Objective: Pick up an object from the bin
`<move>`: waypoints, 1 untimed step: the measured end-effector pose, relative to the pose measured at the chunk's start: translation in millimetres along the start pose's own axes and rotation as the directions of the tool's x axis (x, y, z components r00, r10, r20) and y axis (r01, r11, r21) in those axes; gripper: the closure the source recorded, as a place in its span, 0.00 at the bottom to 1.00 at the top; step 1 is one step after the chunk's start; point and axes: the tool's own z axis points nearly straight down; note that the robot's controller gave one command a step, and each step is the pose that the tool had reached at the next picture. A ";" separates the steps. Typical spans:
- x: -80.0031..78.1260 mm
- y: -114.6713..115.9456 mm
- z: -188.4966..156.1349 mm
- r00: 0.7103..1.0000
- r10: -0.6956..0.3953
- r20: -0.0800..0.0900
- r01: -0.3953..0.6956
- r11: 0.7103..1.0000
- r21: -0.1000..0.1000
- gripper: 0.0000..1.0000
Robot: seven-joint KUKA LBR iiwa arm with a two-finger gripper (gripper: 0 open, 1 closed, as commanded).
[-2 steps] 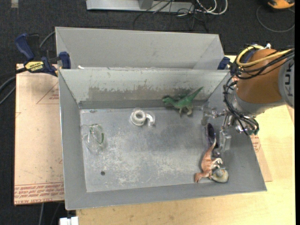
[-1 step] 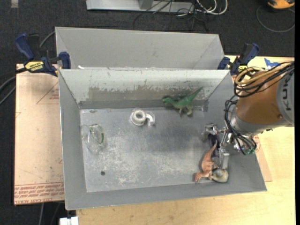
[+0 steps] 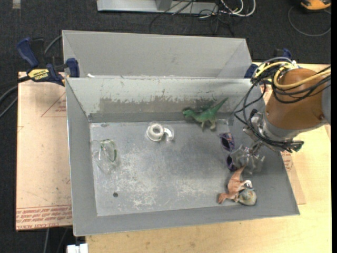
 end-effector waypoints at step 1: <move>0.1 0.0 0.1 1.000 0.000 0.000 0.000 1.000 0.000 1.00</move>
Offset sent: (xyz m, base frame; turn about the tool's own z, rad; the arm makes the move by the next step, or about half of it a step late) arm -0.0070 0.0036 -0.0017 -0.0016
